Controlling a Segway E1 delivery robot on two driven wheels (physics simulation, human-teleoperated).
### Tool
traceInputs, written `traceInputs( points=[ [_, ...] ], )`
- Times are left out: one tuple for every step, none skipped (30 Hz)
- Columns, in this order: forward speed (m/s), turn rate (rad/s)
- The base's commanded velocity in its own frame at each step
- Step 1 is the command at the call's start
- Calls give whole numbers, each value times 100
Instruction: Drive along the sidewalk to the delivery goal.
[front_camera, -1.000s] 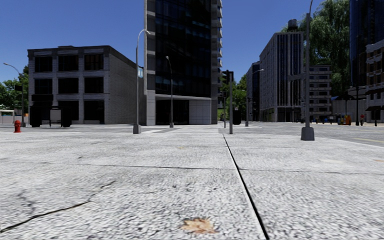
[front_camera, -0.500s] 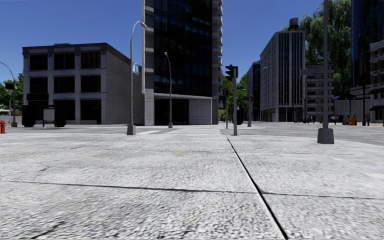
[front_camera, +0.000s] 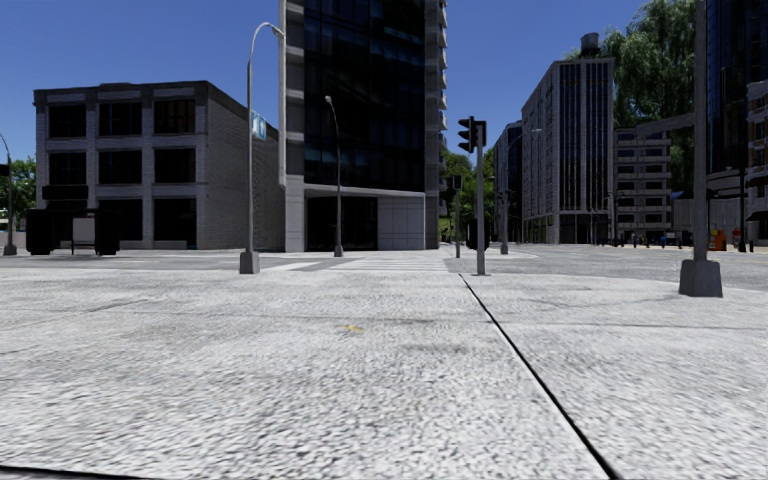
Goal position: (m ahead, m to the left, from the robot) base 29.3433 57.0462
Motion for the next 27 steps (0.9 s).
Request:
traceInputs(
  points=[
    [200, 0],
    [200, 0],
    [200, 0],
    [200, 0],
    [200, 0],
    [200, 0],
    [200, 0],
    [200, 0],
    [200, 0],
    [200, 0],
    [200, 0],
    [200, 0],
    [200, 0],
    [200, 0],
    [200, 0],
    [200, 0],
    [200, 0],
    [200, 0],
    [200, 0],
    [200, 0],
    [200, 0],
    [200, 0],
    [200, 0],
    [200, 0],
    [200, 0],
    [200, 0],
    [200, 0]
  ],
)
